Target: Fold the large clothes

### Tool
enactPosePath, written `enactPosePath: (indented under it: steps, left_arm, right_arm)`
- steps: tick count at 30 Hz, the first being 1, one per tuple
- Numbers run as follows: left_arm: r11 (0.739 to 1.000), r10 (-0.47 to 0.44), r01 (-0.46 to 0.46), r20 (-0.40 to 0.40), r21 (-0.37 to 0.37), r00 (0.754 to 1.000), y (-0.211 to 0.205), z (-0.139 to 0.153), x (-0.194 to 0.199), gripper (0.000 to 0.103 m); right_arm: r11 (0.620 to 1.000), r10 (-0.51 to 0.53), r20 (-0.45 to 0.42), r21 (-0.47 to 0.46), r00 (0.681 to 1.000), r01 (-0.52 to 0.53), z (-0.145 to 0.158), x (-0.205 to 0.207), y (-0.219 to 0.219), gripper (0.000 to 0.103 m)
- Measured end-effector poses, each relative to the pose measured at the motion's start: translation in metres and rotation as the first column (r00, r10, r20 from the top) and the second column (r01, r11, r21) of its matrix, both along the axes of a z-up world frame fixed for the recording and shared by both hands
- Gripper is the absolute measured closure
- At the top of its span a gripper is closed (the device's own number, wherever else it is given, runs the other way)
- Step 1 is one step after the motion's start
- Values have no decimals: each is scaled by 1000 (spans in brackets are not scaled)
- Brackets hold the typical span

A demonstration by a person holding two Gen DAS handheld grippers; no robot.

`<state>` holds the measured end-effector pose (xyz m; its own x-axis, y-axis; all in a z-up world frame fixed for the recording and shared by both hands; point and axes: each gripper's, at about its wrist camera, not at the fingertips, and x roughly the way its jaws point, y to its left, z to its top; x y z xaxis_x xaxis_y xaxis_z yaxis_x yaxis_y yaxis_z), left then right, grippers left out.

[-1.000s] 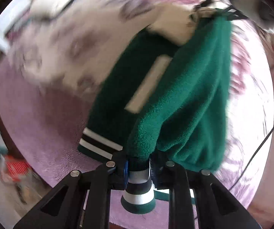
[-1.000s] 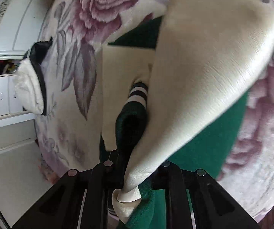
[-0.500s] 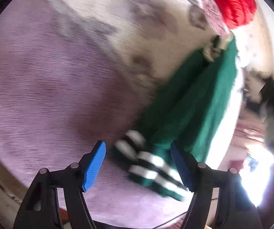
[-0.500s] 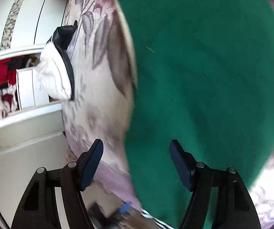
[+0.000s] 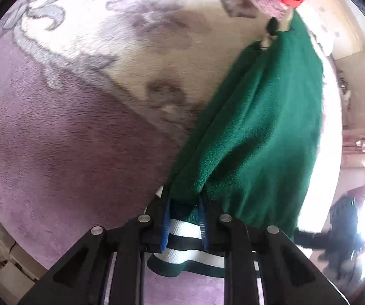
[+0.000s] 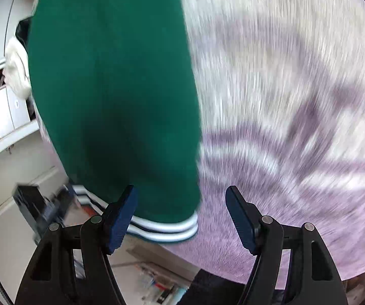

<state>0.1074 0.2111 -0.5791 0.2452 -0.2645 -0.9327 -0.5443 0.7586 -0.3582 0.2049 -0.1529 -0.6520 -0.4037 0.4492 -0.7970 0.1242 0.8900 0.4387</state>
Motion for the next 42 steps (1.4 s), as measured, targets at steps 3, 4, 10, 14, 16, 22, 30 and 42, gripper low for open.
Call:
enactPosePath:
  steps: [3,4,10,14,16,22,30,42]
  left_arm:
    - [999,-31,31,-47,5,998,-9,-10,16,86]
    - [999,-37,37,-49,-11,998,-10,-8,18,86]
    - [987,21,-21,-4,-162,1000,13,14,10,70]
    - [975,32,-27,20,-222,999,26,4,10,52]
    - [967,-6,11,24,-256,1000,24,-17,26,48]
    - [941,-65,75,42,-331,997,18,-58,58,47]
    - [950,-146,188,178,-249,973,5,-26,56,81]
    - [912,-199,184,-4,-366,980,-7,-20,-39,79]
  right_arm:
    - [998,-66,-35,22,997,67,-21,-18,-3,29]
    - [995,-91,-44,43,995,93,-22,-20,-6,29]
    - [975,-121,-40,185,992,126,-10,-33,-10,29]
    - [952,-106,-42,286,993,114,-29,-49,5,29]
    - [935,-133,-52,325,990,143,-39,-52,9,28]
    - [884,-265,-42,388,963,260,-46,-57,15,21]
    - [867,-420,50,317,906,384,-17,-101,12,77]
    - [908,-368,-71,187,927,375,53,-206,4,78]
